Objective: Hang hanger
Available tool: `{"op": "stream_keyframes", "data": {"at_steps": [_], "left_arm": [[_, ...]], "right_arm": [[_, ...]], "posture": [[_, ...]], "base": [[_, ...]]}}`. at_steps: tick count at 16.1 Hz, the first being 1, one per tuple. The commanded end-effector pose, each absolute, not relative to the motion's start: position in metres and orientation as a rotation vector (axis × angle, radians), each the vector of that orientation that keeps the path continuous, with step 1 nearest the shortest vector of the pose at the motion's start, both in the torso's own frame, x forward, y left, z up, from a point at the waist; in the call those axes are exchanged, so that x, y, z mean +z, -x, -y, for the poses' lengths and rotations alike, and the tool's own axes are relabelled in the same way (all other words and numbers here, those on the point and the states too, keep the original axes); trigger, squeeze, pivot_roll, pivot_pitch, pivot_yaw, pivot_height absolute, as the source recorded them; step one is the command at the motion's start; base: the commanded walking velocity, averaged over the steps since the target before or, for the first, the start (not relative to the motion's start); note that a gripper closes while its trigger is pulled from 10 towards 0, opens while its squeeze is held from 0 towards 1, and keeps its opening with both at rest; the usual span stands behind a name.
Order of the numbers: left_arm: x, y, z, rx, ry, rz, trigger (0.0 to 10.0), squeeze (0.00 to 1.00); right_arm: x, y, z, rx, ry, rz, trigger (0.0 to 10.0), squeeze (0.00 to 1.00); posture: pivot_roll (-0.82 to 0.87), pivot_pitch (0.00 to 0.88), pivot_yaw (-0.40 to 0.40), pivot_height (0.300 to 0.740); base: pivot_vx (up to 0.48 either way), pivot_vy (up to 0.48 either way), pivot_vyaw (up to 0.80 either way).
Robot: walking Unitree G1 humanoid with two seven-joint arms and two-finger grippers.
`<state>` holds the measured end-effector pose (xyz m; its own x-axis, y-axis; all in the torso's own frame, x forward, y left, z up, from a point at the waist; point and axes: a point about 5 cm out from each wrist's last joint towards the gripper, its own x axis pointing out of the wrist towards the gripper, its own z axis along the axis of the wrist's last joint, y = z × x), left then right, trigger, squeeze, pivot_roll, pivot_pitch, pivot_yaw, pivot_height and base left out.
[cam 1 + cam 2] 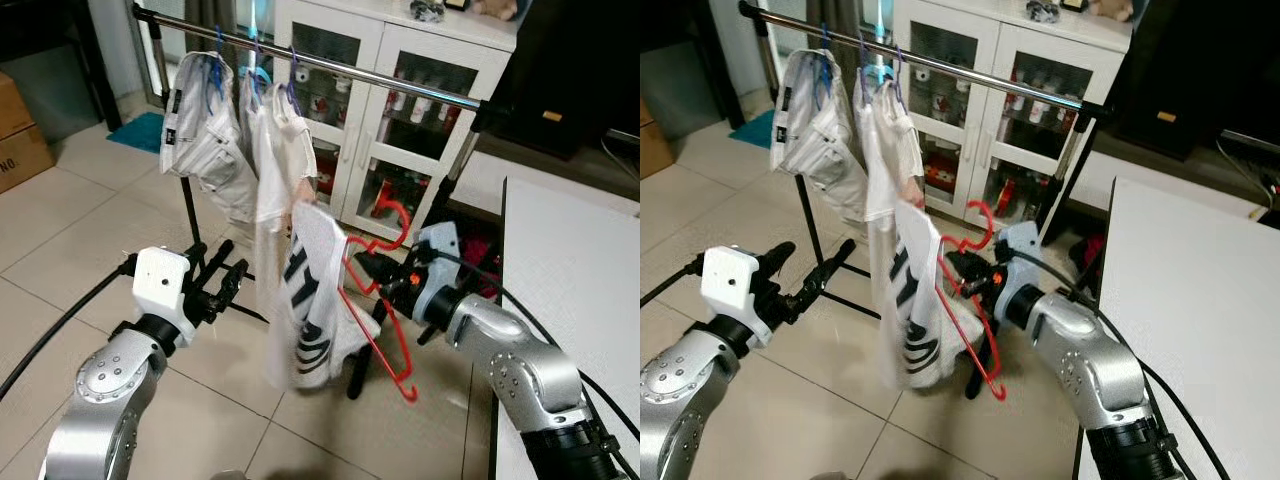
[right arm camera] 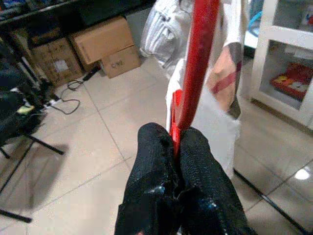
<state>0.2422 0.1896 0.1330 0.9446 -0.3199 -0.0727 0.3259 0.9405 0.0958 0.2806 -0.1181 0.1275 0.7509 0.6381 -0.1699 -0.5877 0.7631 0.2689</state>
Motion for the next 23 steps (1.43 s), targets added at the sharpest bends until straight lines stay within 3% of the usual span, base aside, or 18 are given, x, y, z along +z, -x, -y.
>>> {"op": "stream_keyframes", "data": {"at_steps": [1, 16, 19, 23], "left_arm": [[0.132, -0.242, -0.184, -0.349, -0.108, -0.055, 10.0, 0.0], [0.129, -0.237, -0.185, -0.314, -0.1, -0.05, 10.0, 0.0], [0.132, -0.246, -0.186, -0.289, -0.211, -0.044, 10.0, 0.0], [0.143, -0.263, -0.188, -0.275, -0.125, -0.003, 10.0, 0.0]], "right_arm": [[0.136, -0.282, 0.123, 0.668, -0.208, -0.194, 10.0, 0.0], [0.117, -0.277, 0.123, 0.651, -0.243, -0.227, 10.0, 0.0], [0.123, -0.283, 0.119, 0.649, -0.239, -0.208, 10.0, 0.0], [0.133, -0.289, 0.11, 0.68, -0.183, -0.19, 10.0, 0.0]], "posture": [[0.03, 0.0, -0.087, 0.74], [0.03, 0.0, -0.127, 0.74], [0.03, 0.0, -0.134, 0.74], [0.04, 0.0, -0.153, 0.74]], "base": [[0.0, 0.0, 0.0], [0.0, 0.33, 0.0], [0.0, -0.16, 0.0], [0.0, -0.24, 0.0]]}}
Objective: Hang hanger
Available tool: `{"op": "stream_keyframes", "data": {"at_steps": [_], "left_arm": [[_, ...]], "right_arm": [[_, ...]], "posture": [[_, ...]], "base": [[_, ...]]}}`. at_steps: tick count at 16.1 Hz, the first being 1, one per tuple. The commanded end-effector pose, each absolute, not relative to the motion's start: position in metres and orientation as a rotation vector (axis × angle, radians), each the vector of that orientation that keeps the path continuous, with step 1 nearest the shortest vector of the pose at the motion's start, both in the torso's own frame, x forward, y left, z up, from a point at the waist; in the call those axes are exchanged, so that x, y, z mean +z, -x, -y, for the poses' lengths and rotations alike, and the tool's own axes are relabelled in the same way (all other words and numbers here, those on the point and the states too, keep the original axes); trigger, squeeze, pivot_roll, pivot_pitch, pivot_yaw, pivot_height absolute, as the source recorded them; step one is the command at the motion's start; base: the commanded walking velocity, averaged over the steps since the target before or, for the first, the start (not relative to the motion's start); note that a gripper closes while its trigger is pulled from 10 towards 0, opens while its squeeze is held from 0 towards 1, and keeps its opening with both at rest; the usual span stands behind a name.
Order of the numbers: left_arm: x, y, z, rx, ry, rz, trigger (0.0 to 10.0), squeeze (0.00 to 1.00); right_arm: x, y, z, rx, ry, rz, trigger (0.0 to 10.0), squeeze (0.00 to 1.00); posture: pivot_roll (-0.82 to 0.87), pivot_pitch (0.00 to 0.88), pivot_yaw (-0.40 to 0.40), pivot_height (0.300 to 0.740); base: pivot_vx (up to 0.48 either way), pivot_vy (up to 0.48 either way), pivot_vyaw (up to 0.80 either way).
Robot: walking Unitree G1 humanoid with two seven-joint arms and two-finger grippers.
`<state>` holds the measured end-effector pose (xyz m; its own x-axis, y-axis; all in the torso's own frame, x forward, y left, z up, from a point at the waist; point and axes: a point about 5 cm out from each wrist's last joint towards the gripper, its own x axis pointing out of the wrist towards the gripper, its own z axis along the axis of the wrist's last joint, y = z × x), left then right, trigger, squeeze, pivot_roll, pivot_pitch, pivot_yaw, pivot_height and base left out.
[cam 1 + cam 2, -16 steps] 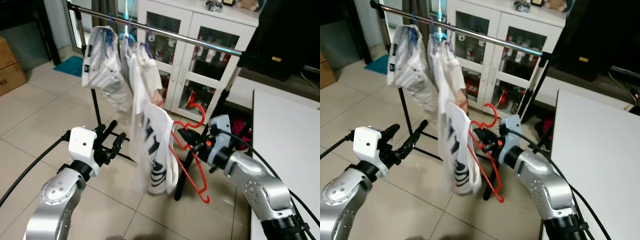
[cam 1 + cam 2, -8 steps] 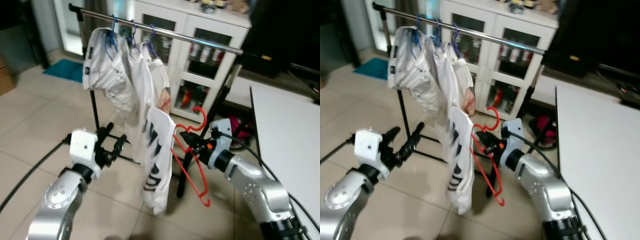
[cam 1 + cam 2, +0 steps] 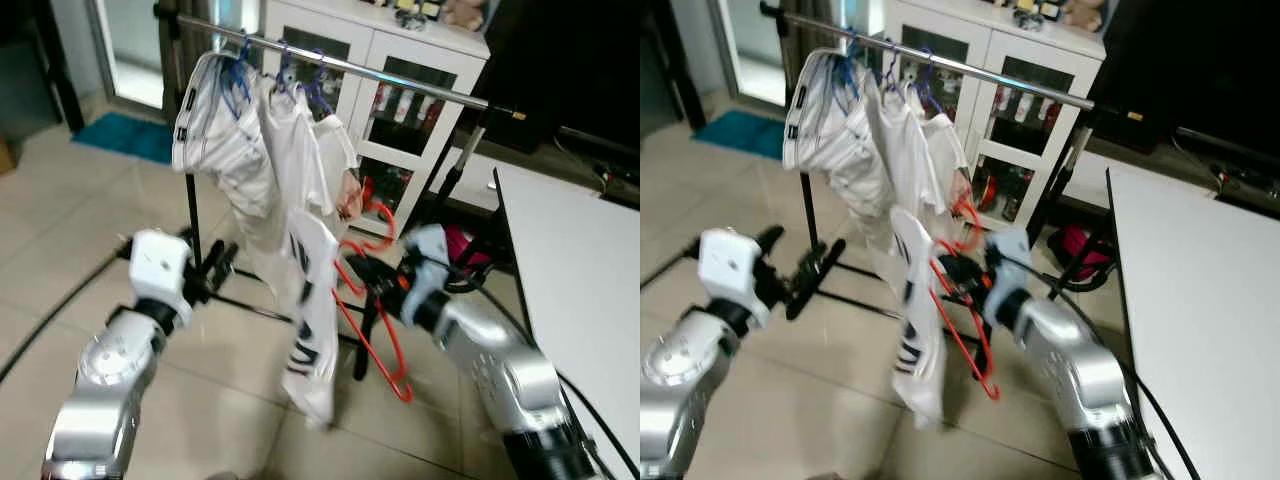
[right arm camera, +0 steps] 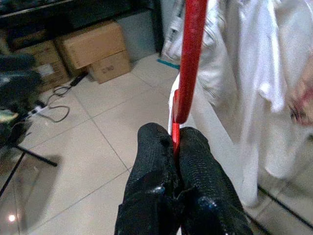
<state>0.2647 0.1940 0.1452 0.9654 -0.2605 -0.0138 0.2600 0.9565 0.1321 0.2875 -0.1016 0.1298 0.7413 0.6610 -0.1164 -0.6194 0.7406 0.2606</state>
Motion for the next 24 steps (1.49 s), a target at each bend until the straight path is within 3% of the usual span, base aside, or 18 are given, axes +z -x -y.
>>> {"op": "stream_keyframes", "data": {"at_steps": [1, 4, 7, 8, 9, 11, 13, 16, 21, 24], "left_arm": [[0.151, -0.272, -0.179, -0.354, -0.088, 0.03, 10.0, 1.0], [0.154, -0.282, -0.154, -0.519, -0.13, 0.036, 10.0, 1.0], [0.153, -0.291, -0.149, -0.505, -0.197, 0.038, 10.0, 1.0], [0.156, -0.291, -0.155, -0.507, -0.199, 0.056, 10.0, 0.56], [0.165, -0.285, -0.162, -0.557, -0.153, 0.079, 10.0, 0.0], [0.18, -0.277, -0.173, -0.62, -0.073, 0.09, 10.0, 0.0], [0.211, -0.26, -0.222, -0.701, -0.158, 0.084, 10.0, 0.0], [0.211, -0.247, -0.275, -0.684, -0.309, -0.059, 10.0, 0.0], [0.21, -0.24, -0.316, -0.706, -0.38, -0.176, 10.0, 0.0], [0.216, -0.248, -0.316, -0.751, -0.372, -0.119, 10.0, 0.0]], "right_arm": [[0.138, -0.292, 0.105, 0.697, -0.189, -0.18, 10.0, 0.0], [0.146, -0.297, 0.091, 0.75, -0.217, -0.167, 10.0, 0.0], [0.155, -0.299, 0.075, 0.853, -0.204, -0.144, 10.0, 0.0], [0.157, -0.297, 0.073, 0.883, -0.189, -0.136, 10.0, 0.0], [0.159, -0.296, 0.075, 0.901, -0.187, -0.127, 10.0, 0.0], [0.16, -0.296, 0.078, 0.911, -0.18, -0.121, 10.0, 0.0], [0.165, -0.296, 0.088, 0.994, -0.121, -0.101, 10.0, 0.0], [0.178, -0.297, 0.099, 1.121, -0.112, -0.04, 10.0, 0.0], [0.196, -0.292, 0.113, 1.326, -0.199, 0.048, 10.0, 0.0], [0.205, -0.284, 0.117, 1.451, -0.216, 0.08, 10.0, 0.0]], "posture": [[0.05, 0.0, -0.161, 0.74], [0.06, 0.0, -0.18, 0.74], [0.04, 0.0, -0.146, 0.74], [0.04, 0.0, -0.136, 0.74], [0.04, 0.0, -0.132, 0.74], [0.04, 0.0, -0.129, 0.74], [0.06, 0.0, -0.142, 0.74], [0.07, 0.0, -0.151, 0.74], [0.08, 0.0, -0.153, 0.74], [0.07, 0.0, -0.146, 0.74]], "base": [[0.0, 0.0, 0.0], [0.0, 0.0, 0.0], [0.0, 0.0, 0.0], [0.0, 0.0, 0.0], [0.0, 0.0, 0.0], [0.0, 0.0, 0.0], [0.0, 0.0, 0.0], [0.0, 0.0, 0.0], [0.0, 0.0, 0.0], [0.0, 0.0, 0.0]]}}
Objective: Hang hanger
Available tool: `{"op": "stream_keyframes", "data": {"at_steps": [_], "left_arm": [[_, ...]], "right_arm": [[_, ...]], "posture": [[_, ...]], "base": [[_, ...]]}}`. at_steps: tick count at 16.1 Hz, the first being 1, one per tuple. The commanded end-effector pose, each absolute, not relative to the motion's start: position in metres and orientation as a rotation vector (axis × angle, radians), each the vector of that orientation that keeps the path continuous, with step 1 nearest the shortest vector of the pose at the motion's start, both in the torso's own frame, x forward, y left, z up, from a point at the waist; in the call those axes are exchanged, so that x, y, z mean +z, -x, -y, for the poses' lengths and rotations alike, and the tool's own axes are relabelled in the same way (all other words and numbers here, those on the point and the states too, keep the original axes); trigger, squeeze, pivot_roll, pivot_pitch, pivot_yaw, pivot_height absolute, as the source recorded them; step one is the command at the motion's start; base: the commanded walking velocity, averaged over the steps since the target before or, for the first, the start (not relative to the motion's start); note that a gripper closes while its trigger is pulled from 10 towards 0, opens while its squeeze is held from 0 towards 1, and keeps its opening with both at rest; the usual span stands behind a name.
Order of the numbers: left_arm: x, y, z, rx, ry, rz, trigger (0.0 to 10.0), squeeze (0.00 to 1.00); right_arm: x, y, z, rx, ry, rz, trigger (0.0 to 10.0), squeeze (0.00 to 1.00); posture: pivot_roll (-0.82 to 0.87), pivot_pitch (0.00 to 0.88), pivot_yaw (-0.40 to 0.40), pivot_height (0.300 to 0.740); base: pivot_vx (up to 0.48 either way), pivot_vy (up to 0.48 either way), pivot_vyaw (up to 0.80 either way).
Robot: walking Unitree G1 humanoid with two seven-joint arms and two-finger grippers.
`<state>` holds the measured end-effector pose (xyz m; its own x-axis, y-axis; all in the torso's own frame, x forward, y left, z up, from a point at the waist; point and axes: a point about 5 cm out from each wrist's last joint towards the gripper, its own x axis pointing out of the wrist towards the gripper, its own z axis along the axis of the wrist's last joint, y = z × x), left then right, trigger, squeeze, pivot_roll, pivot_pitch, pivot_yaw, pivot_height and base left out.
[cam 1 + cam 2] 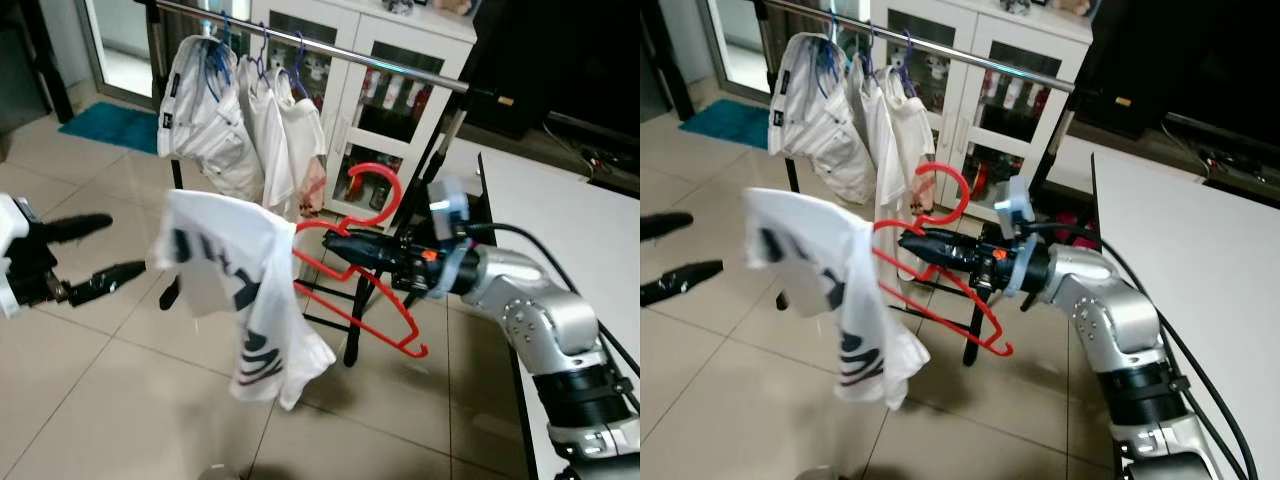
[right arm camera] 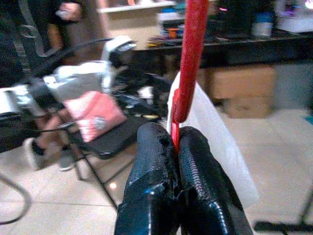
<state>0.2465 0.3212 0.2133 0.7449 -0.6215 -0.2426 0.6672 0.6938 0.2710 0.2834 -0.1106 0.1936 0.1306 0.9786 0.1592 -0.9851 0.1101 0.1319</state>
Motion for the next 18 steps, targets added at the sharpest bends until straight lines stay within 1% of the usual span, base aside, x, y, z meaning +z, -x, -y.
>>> {"op": "stream_keyframes", "data": {"at_steps": [1, 5, 6, 7, 8, 14, 18], "left_arm": [[0.218, -0.251, -0.313, -0.777, -0.358, -0.093, 10.0, 0.0], [0.211, -0.261, -0.304, -0.852, -0.354, -0.111, 10.0, 0.0], [0.208, -0.264, -0.304, -0.862, -0.336, -0.112, 7.0, 0.0], [0.208, -0.265, -0.303, -0.869, -0.326, -0.113, 7.0, 0.0], [0.206, -0.266, -0.303, -0.884, -0.308, -0.115, 0.0, 0.0], [0.201, -0.27, -0.299, -0.942, -0.267, -0.131, 0.0, 0.0], [0.196, -0.263, -0.302, -0.948, -0.262, -0.159, 0.0, 0.0]], "right_arm": [[0.206, -0.282, 0.118, 1.474, -0.216, 0.079, 10.0, 0.0], [0.209, -0.277, 0.12, 1.528, -0.241, 0.076, 10.0, 0.0], [0.209, -0.276, 0.12, 1.535, -0.241, 0.074, 10.0, 0.0], [0.209, -0.275, 0.12, 1.539, -0.24, 0.073, 10.0, 0.0], [0.209, -0.275, 0.12, 1.543, -0.237, 0.07, 10.0, 0.0], [0.21, -0.275, 0.121, 1.536, -0.233, 0.067, 10.0, 0.0], [0.209, -0.277, 0.12, 1.529, -0.242, 0.066, 10.0, 0.0]], "posture": [[0.07, 0.0, -0.144, 0.74], [0.06, 0.0, -0.146, 0.74], [0.06, 0.0, -0.146, 0.74], [0.05, 0.0, -0.142, 0.74], [0.05, 0.0, -0.14, 0.74], [0.06, 0.0, -0.136, 0.74], [0.06, 0.0, -0.136, 0.74]], "base": [[0.0, 0.0, 0.0], [0.0, 0.0, 0.0], [0.0, 0.0, 0.0], [0.0, 0.0, 0.0], [0.0, 0.0, 0.0], [0.0, 0.0, 0.0], [0.0, 0.0, 0.0]]}}
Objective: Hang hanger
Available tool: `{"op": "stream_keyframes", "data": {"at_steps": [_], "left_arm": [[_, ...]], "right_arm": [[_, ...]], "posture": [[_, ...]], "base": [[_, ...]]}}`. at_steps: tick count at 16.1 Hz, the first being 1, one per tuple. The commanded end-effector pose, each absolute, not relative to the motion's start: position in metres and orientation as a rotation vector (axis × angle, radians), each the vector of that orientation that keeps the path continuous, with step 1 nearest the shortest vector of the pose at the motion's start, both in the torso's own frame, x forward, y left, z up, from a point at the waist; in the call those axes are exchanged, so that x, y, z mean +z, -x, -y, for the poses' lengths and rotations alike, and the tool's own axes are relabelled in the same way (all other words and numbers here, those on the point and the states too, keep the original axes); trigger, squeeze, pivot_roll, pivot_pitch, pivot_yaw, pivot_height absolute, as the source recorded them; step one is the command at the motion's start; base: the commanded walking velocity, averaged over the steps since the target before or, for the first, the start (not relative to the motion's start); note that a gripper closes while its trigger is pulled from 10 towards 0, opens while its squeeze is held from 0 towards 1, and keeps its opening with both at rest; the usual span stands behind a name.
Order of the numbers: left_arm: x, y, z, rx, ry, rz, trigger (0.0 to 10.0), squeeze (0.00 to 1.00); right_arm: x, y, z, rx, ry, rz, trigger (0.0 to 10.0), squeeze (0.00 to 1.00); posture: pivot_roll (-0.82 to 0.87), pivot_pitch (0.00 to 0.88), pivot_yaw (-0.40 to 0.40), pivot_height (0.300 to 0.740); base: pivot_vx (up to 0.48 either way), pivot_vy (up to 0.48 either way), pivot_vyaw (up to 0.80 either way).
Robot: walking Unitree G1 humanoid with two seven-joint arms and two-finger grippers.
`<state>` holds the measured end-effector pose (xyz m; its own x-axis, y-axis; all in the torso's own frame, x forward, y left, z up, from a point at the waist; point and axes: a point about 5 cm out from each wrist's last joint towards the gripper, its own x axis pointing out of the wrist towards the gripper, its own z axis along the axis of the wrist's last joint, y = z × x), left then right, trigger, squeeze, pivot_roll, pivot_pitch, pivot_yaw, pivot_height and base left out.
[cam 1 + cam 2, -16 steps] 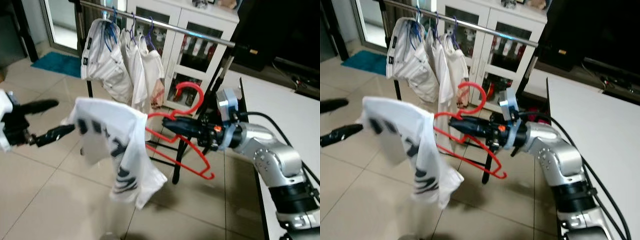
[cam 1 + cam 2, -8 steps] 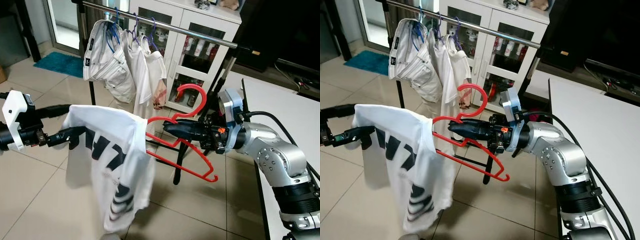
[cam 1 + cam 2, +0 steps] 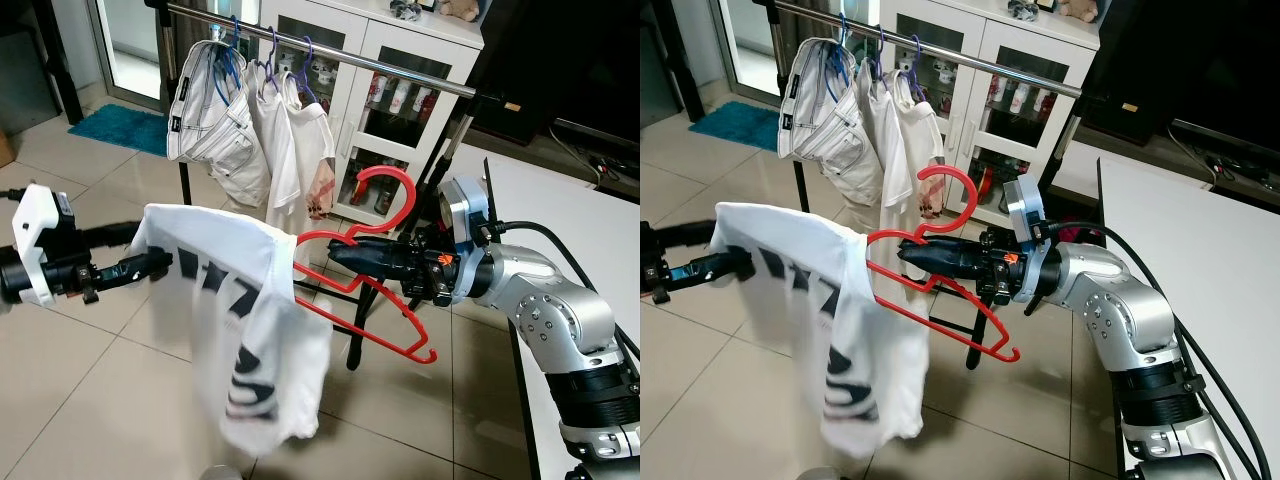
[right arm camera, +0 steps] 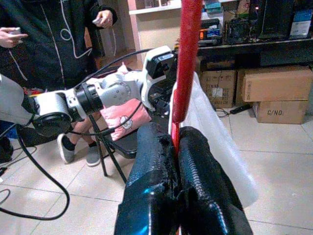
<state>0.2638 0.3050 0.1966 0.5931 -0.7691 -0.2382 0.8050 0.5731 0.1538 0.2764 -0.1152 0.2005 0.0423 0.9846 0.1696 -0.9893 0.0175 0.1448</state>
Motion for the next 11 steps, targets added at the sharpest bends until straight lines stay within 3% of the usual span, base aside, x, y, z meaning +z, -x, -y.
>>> {"op": "stream_keyframes", "data": {"at_steps": [1, 11], "left_arm": [[0.195, -0.2625, -0.3025, -0.947, -0.256, -0.161, 0.0, 0.0], [0.1941, -0.2581, -0.3039, -0.929, -0.235, -0.155, 0.0, 0.0]], "right_arm": [[0.2089, -0.277, 0.1201, 1.528, -0.243, 0.065, 10.0, 0.0], [0.2087, -0.2795, 0.1227, 1.51, -0.244, 0.067, 10.0, 0.0]], "posture": [[0.06, 0.0, -0.136, 0.74], [0.06, 0.0, -0.134, 0.74]], "base": [[0.0, 0.0, 0.0], [0.0, 0.0, 0.0]]}}
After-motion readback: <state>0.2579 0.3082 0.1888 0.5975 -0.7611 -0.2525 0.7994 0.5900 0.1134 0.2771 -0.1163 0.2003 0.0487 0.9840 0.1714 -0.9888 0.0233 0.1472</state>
